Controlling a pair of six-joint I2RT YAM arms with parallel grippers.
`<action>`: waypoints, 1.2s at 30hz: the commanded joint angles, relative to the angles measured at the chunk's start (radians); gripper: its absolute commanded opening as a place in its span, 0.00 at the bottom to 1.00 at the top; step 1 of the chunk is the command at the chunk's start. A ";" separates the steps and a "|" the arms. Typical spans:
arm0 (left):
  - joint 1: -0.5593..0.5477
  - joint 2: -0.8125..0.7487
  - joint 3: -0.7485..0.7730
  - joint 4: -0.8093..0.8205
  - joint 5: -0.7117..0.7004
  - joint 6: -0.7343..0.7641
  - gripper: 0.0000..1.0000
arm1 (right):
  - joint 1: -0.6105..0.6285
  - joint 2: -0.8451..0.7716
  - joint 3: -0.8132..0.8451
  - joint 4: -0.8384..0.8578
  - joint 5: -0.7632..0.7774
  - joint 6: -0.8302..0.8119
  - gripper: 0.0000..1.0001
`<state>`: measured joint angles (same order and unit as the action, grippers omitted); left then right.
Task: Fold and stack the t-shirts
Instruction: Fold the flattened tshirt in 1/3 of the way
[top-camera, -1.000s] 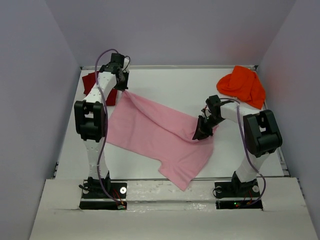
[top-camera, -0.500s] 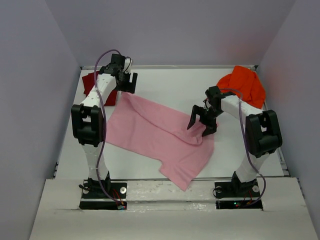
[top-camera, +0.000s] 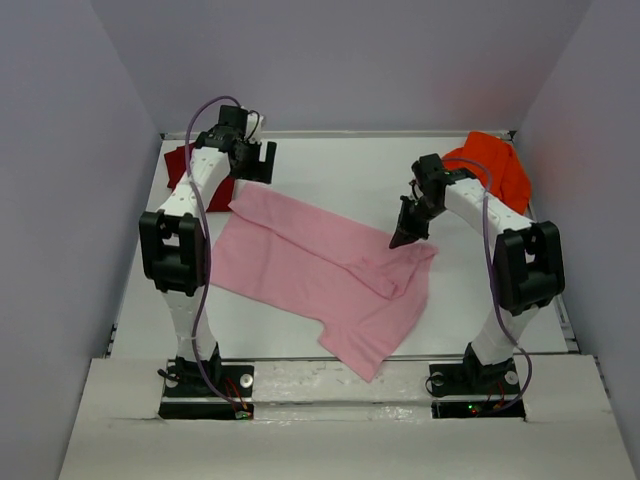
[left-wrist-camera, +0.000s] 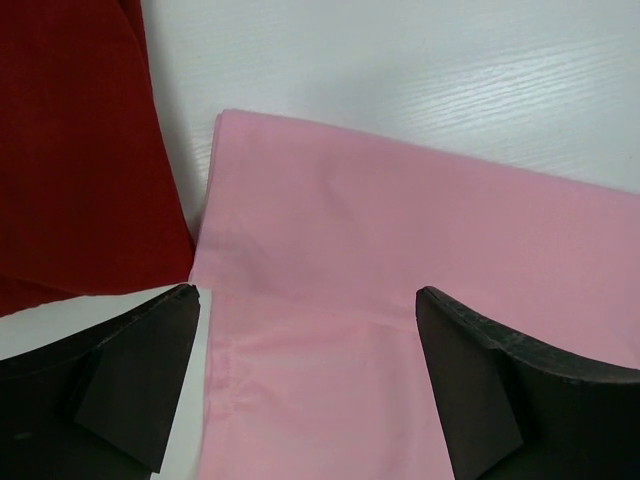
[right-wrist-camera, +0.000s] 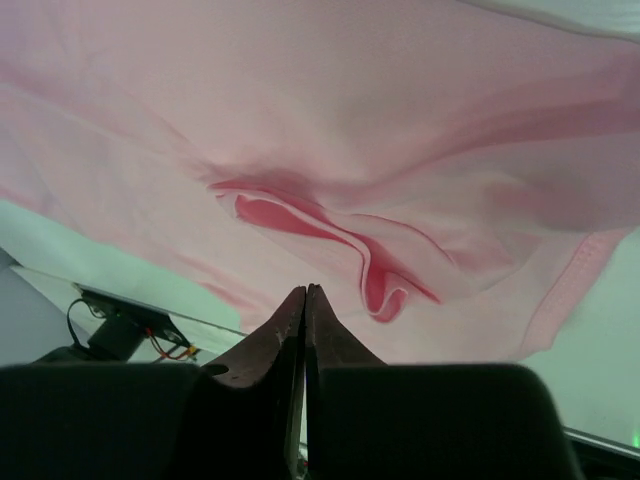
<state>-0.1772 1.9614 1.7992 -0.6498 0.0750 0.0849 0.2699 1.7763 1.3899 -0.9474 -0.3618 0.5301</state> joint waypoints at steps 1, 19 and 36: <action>-0.001 -0.076 -0.026 0.041 0.120 -0.013 0.99 | 0.009 0.024 -0.031 0.120 -0.051 0.024 0.00; -0.039 0.160 0.069 -0.100 0.273 -0.007 0.98 | 0.009 0.104 -0.089 0.223 -0.058 0.036 0.00; -0.131 0.228 0.035 -0.136 0.080 -0.031 0.98 | -0.020 0.087 -0.183 0.226 -0.034 0.030 0.00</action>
<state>-0.2996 2.2021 1.8404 -0.7612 0.1783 0.0685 0.2653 1.8816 1.2079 -0.7383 -0.4168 0.5629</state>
